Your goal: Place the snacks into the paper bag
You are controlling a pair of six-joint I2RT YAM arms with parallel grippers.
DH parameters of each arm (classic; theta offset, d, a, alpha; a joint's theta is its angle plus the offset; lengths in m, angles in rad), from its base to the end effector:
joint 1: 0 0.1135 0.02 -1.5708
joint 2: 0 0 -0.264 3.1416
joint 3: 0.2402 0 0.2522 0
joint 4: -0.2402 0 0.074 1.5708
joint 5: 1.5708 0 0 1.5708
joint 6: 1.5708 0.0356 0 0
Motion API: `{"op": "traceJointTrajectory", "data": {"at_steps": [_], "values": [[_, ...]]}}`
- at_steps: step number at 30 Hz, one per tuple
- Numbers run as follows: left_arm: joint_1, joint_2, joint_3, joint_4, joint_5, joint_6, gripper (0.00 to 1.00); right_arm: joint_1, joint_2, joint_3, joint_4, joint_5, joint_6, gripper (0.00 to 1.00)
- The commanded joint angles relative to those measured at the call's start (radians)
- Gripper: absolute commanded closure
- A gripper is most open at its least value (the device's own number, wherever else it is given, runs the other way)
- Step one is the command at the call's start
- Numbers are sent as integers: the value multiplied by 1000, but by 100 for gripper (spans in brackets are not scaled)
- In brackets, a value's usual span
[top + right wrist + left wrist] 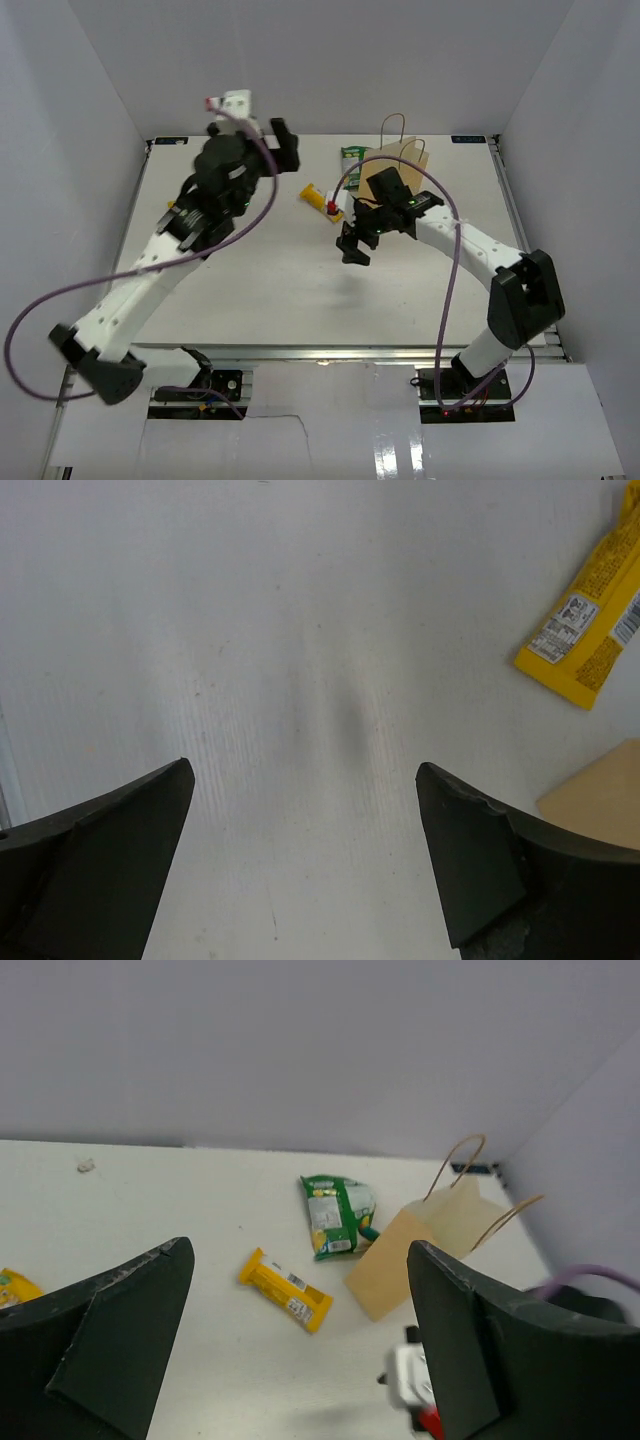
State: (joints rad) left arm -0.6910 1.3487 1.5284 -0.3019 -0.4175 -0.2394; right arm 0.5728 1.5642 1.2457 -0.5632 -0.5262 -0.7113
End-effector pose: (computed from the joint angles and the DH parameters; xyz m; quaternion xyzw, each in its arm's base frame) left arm 0.2388 -0.1787 0.4608 0.0302 0.7448 -0.1521 0.6490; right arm 0.2729 0.1973 0.2769 -0.6146 0.6753 0.2216 0.3423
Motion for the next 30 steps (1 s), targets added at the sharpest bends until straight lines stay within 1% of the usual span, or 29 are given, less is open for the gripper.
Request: {"op": "traceJointTrajectory", "data": {"at_steps": [1, 3, 5, 6, 7, 8, 9, 10, 11, 12, 13, 17, 20, 23, 24, 26, 27, 29, 30], "values": [[19, -280, -128, -52, -55, -119, 2, 79, 118, 104, 198, 288, 246, 2], [22, -350, -180, -83, -58, -153, 2, 114, 180, 176, 241, 400, 341, 2], [24, -422, -204, -117, -69, -207, 2, 130, 258, 211, 305, 434, 355, 2], [25, -440, -218, -144, -76, -227, 2, 137, 281, 227, 331, 477, 372, 3], [27, -459, -246, -155, -78, -245, 2, 142, 337, 269, 351, 508, 377, 3], [25, -477, -261, -160, -79, -280, 2, 145, 377, 306, 353, 532, 381, 3], [25, -509, -275, -169, -79, -299, 2, 148, 417, 351, 342, 623, 392, 3], [25, -525, -299, -171, -78, -316, 2, 150, 503, 398, 330, 659, 413, 3], [25, -539, -312, -172, -76, -330, 2, 148, 546, 493, 315, 696, 420, 4], [25, -563, -323, -175, -75, -354, 2, 148, 583, 533, 298, 760, 423, 3], [25, -572, -339, -177, -72, -363, 2, 145, 641, 561, 299, 772, 409, 3], [25, -589, -356, -187, -46, -390, 2, 133, 723, 649, 321, 792, 412, 6], [25, -591, -364, -195, -38, -403, 2, 125, 750, 666, 329, 776, 423, 10], [25, -588, -370, -195, -37, -411, 2, 114, 769, 663, 329, 759, 427, 18], [25, -588, -372, -197, -37, -411, 2, 110, 770, 647, 327, 743, 432, 23], [25, -583, -372, -195, -37, -413, 2, 105, 764, 621, 327, 717, 443, 28], [25, -582, -372, -197, -38, -411, 2, 99, 761, 607, 327, 680, 455, 35], [25, -576, -369, -194, -41, -414, 2, 95, 751, 565, 327, 652, 466, 42], [25, -573, -363, -192, -40, -416, 2, 93, 747, 557, 322, 629, 470, 48]]}}
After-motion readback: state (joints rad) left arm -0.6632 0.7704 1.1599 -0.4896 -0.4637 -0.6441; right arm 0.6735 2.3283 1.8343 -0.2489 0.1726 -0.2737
